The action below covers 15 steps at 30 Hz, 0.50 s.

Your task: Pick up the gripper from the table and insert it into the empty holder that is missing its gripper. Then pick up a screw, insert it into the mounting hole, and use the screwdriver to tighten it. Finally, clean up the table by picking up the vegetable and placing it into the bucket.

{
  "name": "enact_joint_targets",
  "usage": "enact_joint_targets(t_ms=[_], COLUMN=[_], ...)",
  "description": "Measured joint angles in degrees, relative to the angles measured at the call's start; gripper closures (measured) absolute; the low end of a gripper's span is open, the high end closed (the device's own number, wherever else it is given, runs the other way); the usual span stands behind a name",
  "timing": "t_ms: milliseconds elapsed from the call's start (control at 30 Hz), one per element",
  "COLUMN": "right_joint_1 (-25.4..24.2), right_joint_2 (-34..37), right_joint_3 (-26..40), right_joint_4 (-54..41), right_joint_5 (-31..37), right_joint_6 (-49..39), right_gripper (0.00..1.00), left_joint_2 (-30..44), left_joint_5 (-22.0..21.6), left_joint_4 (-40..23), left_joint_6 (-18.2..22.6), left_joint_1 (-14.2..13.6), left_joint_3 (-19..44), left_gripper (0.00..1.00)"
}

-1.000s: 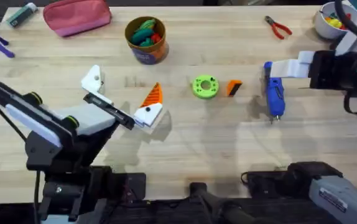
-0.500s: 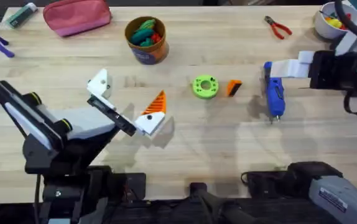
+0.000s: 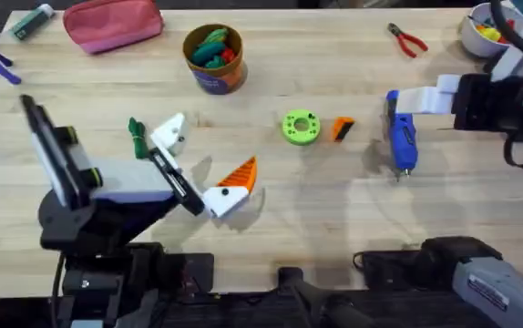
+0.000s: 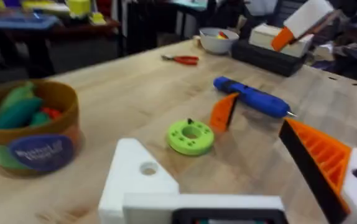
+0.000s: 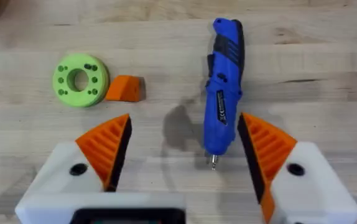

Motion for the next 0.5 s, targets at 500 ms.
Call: enact_joint_targets(t_ms=[500], right_joint_1=[0.00], right_joint_2=[0.00], right_joint_3=[0.00], right_joint_4=[0.00], right_joint_5=[0.00], right_joint_6=[0.00], right_gripper=[0.007], left_joint_2=[0.03], left_joint_5=[11.41], left_joint_4=[-5.57], left_joint_6=[7.33], left_joint_1=[0.00], left_joint_3=[0.17], left_gripper=[0.014])
